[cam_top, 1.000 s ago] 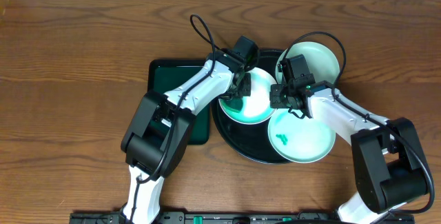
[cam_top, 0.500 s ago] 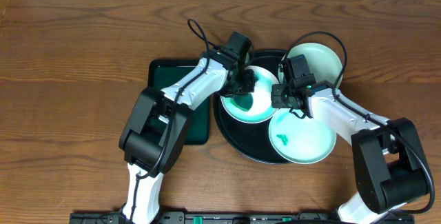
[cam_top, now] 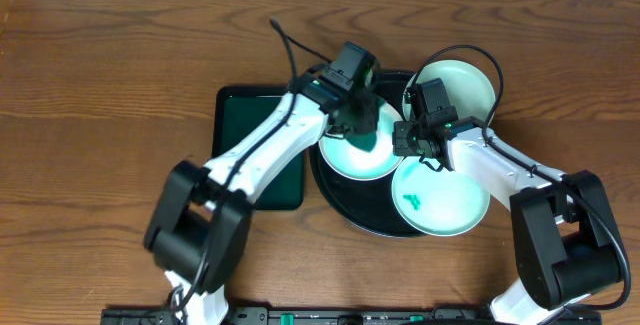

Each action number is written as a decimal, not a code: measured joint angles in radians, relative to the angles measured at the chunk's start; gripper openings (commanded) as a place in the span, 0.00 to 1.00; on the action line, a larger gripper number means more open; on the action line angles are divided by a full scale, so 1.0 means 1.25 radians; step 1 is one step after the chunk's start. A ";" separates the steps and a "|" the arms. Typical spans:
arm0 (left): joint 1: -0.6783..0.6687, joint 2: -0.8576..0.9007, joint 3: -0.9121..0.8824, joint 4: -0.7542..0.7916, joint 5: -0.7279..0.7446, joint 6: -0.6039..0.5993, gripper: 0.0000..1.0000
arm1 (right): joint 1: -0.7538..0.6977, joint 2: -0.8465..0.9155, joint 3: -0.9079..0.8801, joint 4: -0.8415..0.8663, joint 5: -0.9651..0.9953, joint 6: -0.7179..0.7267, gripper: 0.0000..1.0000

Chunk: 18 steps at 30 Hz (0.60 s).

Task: Clean dirty plates on tray and stack at the side

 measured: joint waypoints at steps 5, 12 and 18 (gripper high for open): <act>0.001 0.012 0.000 -0.021 -0.071 0.000 0.07 | 0.000 0.000 0.000 0.000 -0.003 0.000 0.01; 0.001 0.084 0.000 -0.031 -0.123 -0.017 0.07 | 0.000 0.000 0.000 0.000 -0.006 0.000 0.01; 0.001 0.134 0.000 -0.039 -0.135 -0.044 0.08 | 0.000 0.000 0.000 0.000 -0.009 -0.001 0.01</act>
